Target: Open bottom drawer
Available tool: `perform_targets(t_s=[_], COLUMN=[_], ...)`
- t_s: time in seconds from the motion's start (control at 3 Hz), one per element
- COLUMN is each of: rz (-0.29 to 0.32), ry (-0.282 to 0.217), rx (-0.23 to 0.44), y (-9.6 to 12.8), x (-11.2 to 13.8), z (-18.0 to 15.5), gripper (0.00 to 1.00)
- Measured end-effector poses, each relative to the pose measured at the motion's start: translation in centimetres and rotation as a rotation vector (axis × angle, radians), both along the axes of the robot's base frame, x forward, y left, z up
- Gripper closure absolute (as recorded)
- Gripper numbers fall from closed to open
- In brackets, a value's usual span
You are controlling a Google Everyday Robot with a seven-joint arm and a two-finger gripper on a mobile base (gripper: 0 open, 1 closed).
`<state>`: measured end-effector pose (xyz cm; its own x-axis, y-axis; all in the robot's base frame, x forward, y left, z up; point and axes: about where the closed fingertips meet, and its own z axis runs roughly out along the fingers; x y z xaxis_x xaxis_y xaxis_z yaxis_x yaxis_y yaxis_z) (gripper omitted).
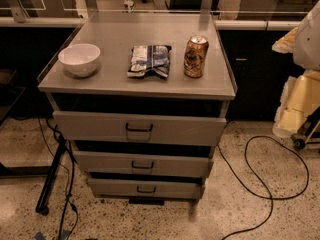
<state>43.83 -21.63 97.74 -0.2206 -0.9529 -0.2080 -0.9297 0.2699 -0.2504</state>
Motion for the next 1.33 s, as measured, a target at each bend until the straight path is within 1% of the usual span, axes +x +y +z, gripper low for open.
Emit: perform_targets(t_s=[0.33,0.67,1.0,1.33], rz=[0.0,0.002,-0.004,-0.004], ry=[0.0,-0.003,0.003,0.05], rx=[0.0,0.028,0.076,0.073], y=[0.0,0.9,2.9,3.6], x=[0.0,-0.7,-1.7,-2.6], z=[0.0,-1.7,-5.0,-9.3], gripper=[0.0,0.0,0.0,0.0])
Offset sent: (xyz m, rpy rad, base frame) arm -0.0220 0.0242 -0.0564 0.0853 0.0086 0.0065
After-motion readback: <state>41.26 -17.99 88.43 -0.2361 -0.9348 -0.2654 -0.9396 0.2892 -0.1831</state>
